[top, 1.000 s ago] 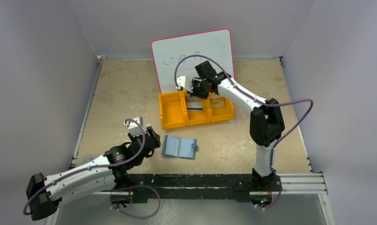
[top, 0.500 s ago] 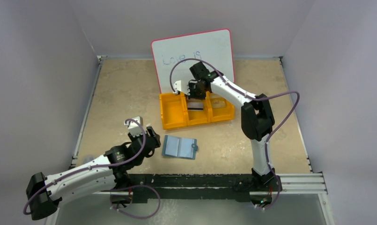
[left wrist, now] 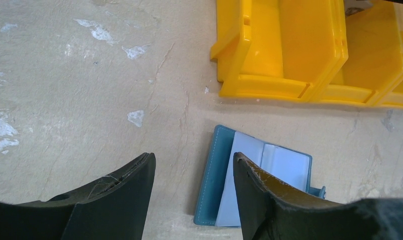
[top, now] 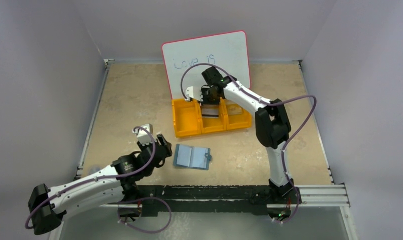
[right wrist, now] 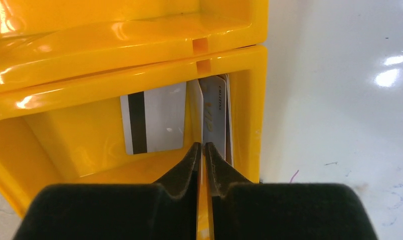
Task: Take the credit cards out of the card holder
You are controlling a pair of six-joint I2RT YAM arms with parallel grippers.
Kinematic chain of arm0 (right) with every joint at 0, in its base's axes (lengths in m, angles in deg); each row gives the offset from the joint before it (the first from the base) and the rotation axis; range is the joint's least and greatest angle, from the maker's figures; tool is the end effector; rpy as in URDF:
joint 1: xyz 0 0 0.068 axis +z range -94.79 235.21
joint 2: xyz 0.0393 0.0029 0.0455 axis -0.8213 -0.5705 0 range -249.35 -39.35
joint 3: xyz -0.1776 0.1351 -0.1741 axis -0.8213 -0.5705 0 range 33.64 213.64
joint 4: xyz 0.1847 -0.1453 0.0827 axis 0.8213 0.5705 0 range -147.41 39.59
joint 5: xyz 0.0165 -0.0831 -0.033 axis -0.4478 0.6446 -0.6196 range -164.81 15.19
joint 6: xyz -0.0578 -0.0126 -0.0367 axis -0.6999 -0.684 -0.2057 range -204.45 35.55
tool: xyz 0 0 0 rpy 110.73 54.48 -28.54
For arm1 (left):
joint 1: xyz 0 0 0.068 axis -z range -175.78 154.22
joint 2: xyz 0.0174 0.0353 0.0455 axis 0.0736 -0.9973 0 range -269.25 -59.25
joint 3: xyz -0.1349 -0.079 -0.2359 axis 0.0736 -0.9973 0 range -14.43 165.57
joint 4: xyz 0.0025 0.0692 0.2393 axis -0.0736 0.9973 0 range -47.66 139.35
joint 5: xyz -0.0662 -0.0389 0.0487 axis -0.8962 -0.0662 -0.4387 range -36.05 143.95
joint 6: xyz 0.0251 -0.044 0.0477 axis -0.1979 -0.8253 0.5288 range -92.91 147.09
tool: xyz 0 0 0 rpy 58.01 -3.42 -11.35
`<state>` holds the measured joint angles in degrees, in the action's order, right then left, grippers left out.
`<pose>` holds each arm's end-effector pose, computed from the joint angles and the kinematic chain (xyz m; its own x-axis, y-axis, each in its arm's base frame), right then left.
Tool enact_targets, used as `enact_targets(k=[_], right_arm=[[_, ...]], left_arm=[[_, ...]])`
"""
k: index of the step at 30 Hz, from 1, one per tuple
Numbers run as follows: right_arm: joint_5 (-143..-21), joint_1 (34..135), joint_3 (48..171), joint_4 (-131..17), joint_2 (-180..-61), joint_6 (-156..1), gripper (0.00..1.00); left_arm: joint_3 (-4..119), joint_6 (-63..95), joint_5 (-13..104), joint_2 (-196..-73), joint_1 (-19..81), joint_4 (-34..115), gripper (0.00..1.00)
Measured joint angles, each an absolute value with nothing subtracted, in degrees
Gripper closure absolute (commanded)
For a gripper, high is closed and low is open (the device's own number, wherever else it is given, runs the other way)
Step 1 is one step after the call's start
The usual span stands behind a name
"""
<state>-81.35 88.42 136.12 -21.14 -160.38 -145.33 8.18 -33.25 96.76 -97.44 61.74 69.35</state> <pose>0.3942 0.2658 0.2253 0.1906 -0.9126 -0.3617 -0.8890 -0.0042 -0.4579 0.1015 -0.0879 0.2006 -0.4842 -0.4266 -0.7639 -0.1425 0.8999 -0.4122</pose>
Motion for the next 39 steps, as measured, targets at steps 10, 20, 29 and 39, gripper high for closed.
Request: enact_targets(k=[10, 20, 29, 39], right_arm=[[-78.8, 88.58, 136.32, -24.64, -162.0, -146.01, 0.89], [-74.64, 89.36, 131.51, -31.41, -158.04, -144.39, 0.85], [-75.43, 90.43, 120.89, -42.85, -139.5, -132.08, 0.82], [-86.84, 92.47, 91.34, -62.89, -113.82, -81.68, 0.75]], left_arm=[[8.18, -33.16, 96.76, -97.97, 61.74, 69.17, 0.41], [8.18, -33.09, 96.71, -98.62, 61.74, 68.82, 0.41], [8.18, -33.11, 94.99, -101.73, 61.74, 66.36, 0.31], [7.59, -34.3, 84.39, -110.97, 60.73, 56.91, 0.45]])
